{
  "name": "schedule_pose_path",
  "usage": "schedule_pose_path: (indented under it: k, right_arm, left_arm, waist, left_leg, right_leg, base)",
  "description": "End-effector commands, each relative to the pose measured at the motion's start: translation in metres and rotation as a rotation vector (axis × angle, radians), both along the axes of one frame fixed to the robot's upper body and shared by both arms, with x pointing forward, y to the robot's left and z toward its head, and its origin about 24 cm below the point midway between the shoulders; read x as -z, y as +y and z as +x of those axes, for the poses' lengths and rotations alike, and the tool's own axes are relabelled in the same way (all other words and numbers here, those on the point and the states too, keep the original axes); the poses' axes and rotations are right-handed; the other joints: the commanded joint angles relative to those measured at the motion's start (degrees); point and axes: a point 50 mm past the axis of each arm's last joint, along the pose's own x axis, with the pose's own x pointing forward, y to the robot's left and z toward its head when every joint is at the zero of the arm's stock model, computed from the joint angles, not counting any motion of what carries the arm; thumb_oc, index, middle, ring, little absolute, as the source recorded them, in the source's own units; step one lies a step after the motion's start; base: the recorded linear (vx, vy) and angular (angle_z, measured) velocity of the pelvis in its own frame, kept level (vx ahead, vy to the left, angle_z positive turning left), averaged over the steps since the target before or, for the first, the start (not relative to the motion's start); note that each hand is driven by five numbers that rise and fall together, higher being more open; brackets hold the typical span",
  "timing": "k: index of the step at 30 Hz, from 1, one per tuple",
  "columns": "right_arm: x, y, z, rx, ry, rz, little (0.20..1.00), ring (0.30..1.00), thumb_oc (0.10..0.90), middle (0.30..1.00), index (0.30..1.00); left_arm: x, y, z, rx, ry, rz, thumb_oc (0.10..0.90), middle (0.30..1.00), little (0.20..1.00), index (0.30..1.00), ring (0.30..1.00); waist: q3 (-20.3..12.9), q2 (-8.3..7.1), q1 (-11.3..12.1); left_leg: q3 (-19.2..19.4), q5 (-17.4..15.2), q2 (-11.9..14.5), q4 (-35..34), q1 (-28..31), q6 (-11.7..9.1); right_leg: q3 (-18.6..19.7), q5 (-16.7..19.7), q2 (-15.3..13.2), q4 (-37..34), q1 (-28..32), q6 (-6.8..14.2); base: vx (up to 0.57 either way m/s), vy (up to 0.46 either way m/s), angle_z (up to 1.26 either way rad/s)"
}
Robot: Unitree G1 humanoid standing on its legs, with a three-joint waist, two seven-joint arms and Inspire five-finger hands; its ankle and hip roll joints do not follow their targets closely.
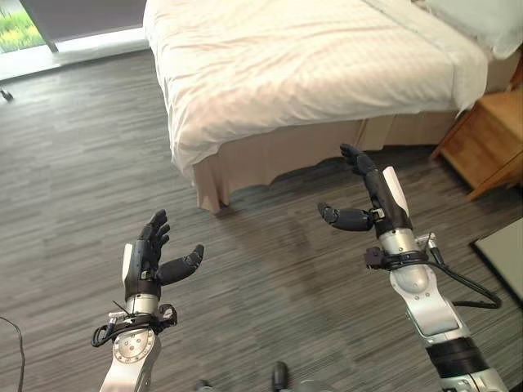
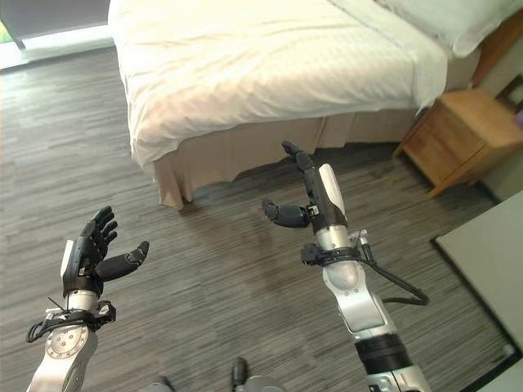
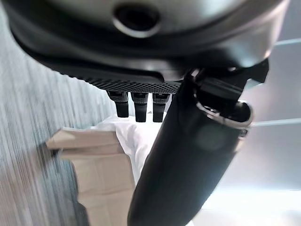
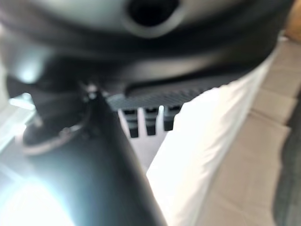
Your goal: Pick up bed clothes into laundry basket.
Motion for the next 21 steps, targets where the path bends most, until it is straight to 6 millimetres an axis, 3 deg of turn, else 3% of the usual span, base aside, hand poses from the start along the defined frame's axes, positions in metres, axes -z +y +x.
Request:
schedule_pose_path:
  k: [1, 2, 5, 9, 10, 17, 21]
  right_arm:
    - [-0.035, 0.001, -0.012, -0.041, -0.197, 0.089, 0.900, 0.900, 0.800, 0.900, 0.900]
    - [-0.032, 0.000, -0.015, -0.039, -0.187, 0.093, 0.900, 0.900, 0.800, 0.900, 0.900]
    - [-0.023, -0.003, -0.016, -0.034, -0.150, 0.143, 0.900, 0.900, 0.800, 0.900, 0.900]
    - [-0.016, 0.001, -0.021, -0.074, -0.119, 0.213, 0.900, 0.900, 0.800, 0.900, 0.900]
    - [-0.006, 0.002, -0.021, -0.073, -0.077, 0.240, 0.900, 0.900, 0.800, 0.900, 0.900]
    - [0.018, 0.008, -0.024, -0.097, 0.025, 0.259, 0.900, 0.900, 0.800, 0.900, 0.900]
    - [0.018, 0.010, -0.022, -0.106, 0.032, 0.241, 0.900, 0.900, 0.800, 0.900, 0.900]
  left_arm:
    - [-0.044, 0.008, 0.004, 0.012, -0.233, 0.042, 0.800, 0.900, 0.900, 0.900, 0.900]
    - [-0.044, 0.004, 0.003, 0.022, -0.234, 0.039, 0.800, 0.900, 0.900, 0.900, 0.900]
    - [-0.050, -0.002, 0.004, 0.051, -0.253, 0.048, 0.800, 0.900, 0.900, 0.900, 0.900]
    - [-0.058, -0.003, 0.005, 0.072, -0.286, 0.083, 0.800, 0.900, 0.900, 0.900, 0.900]
    - [-0.068, -0.003, 0.006, 0.079, -0.326, 0.101, 0.800, 0.900, 0.900, 0.900, 0.900]
    - [-0.080, -0.006, 0.000, 0.076, -0.397, 0.109, 0.800, 0.900, 0.900, 0.900, 0.900]
    - [-0.077, -0.009, 0.004, 0.090, -0.383, 0.100, 0.800, 0.900, 0.900, 0.900, 0.900]
  waist:
    - [-5.25, 2.54, -0.51]
    - [-5.67, 2.99, -0.93]
    - [-6.48, 3.26, -1.18]
    - [-7.12, 3.37, -1.23]
    - [-7.24, 3.36, -1.14]
    - [-7.95, 3.31, -0.59]
    - [-8.31, 3.11, -0.81]
  left_leg:
    - [-0.28, -8.33, -0.90, 1.52, 4.01, 0.27]
    - [-0.50, -7.90, -2.50, -1.67, 5.08, 0.77]
    - [-1.03, -5.20, -3.93, -6.89, 5.97, 1.09]
    - [-1.50, -3.92, -5.72, -11.66, 7.56, 1.97]
    - [-1.38, -3.02, -5.95, -12.86, 7.69, 2.01]
    - [-1.69, -2.66, -6.79, -14.41, 8.46, 2.37]
    - [-1.58, -2.71, -6.93, -14.44, 8.60, 2.48]
  right_leg:
    - [-7.52, -3.87, -12.68, -3.83, 3.62, 9.13]
    - [-7.87, -3.72, -12.67, -3.83, 3.65, 9.27]
    - [-9.78, -2.97, -13.21, -3.83, 4.40, 9.30]
    - [-10.98, -2.25, -13.72, -3.60, 4.45, 10.04]
    - [-11.44, -2.17, -13.84, -3.53, 4.44, 10.13]
    - [-11.66, -2.08, -13.97, -3.49, 4.74, 10.46]
    - [-11.47, -2.05, -13.92, -3.47, 4.84, 10.53]
  base:
    - [-0.01, 0.077, -0.52]
    - [-0.03, 0.136, -0.19]
    - [0.02, 0.092, 0.72]
    - [0.01, 0.084, 0.39]
    - [-0.02, 0.068, 0.13]
    - [0.00, 0.041, 0.02]
    - [0.01, 0.019, -0.04]
